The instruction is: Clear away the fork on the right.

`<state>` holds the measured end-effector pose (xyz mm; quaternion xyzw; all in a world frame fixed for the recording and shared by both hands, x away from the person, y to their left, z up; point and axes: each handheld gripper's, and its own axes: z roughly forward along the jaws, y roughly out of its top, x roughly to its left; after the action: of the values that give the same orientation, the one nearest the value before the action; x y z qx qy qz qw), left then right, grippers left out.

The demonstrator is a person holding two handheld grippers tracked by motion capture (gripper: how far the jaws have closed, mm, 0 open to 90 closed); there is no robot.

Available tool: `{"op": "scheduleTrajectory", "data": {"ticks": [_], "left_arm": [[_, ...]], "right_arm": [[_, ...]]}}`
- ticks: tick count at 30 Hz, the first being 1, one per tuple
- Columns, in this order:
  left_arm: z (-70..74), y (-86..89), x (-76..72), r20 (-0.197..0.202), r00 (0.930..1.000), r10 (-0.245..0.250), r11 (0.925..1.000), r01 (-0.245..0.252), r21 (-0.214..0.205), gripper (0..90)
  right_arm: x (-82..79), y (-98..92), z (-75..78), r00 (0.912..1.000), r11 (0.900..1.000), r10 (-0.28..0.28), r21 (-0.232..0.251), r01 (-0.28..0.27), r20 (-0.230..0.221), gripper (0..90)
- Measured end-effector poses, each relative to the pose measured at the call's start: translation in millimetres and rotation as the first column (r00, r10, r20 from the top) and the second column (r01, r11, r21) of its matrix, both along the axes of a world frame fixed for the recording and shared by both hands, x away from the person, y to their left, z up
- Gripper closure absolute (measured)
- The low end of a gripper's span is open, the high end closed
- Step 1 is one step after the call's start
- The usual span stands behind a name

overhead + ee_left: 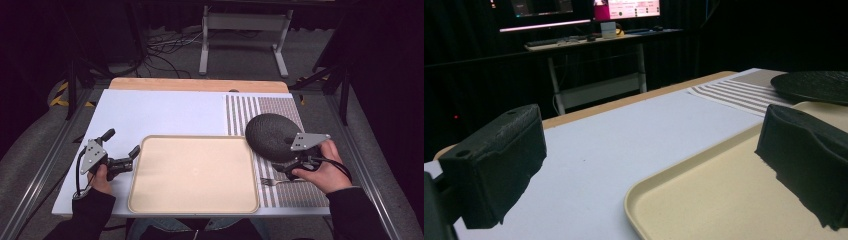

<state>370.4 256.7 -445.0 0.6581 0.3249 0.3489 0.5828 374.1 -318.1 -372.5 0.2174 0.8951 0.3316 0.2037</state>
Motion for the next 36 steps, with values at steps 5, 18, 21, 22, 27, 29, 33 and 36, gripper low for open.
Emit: {"op": "scheduleTrajectory", "data": {"ticks": [5,18,21,22,27,29,33,36], "left_arm": [[0.5,1.0,-0.2,-0.003,0.9998,-0.017,0.9998,0.017,-0.012,0.1],[0.7,1.7,-0.1,-0.013,0.9996,-0.027,0.9995,0.026,-0.019,0.1],[0.7,1.7,-0.1,-0.013,0.9996,-0.025,0.9995,0.025,-0.018,0.2],[0.8,1.8,-0.1,-0.014,0.9995,-0.027,0.9995,0.026,-0.018,0.1],[0.7,1.8,-0.2,-0.013,0.9996,-0.024,0.9995,0.023,-0.02,0.1],[0.7,1.8,-0.2,-0.014,0.9996,-0.024,0.9995,0.023,-0.02,0.2],[0.7,1.9,0.0,-0.014,0.9996,-0.023,0.9996,0.023,-0.019,0.1],[0.7,1.8,0.0,-0.015,0.9996,-0.024,0.9995,0.024,-0.02,0.1]], "right_arm": [[2.8,4.5,2.0,0.9987,0.9971,0.032,-0.067,-0.034,-0.039,6.0],[7.9,14.1,1.4,0.9881,0.9771,0.081,-0.185,-0.104,-0.131,8.1],[8.9,16.3,1.6,0.984,0.968,0.097,-0.215,-0.129,-0.149,9.0],[9.6,17.3,1.0,0.9824,0.9646,0.105,-0.224,-0.139,-0.154,9.0],[11.9,21.6,-1.0,0.9728,0.9464,0.118,-0.274,-0.171,-0.199,9.7],[12.4,22.3,-1.5,0.971,0.9427,0.122,-0.282,-0.178,-0.206,10.2],[13.6,25.5,-4.0,0.962,0.9272,0.13,-0.314,-0.204,-0.24,10.7],[14.0,27.2,-6.0,0.958,0.9172,0.127,-0.337,-0.212,-0.257,11.2]]}}
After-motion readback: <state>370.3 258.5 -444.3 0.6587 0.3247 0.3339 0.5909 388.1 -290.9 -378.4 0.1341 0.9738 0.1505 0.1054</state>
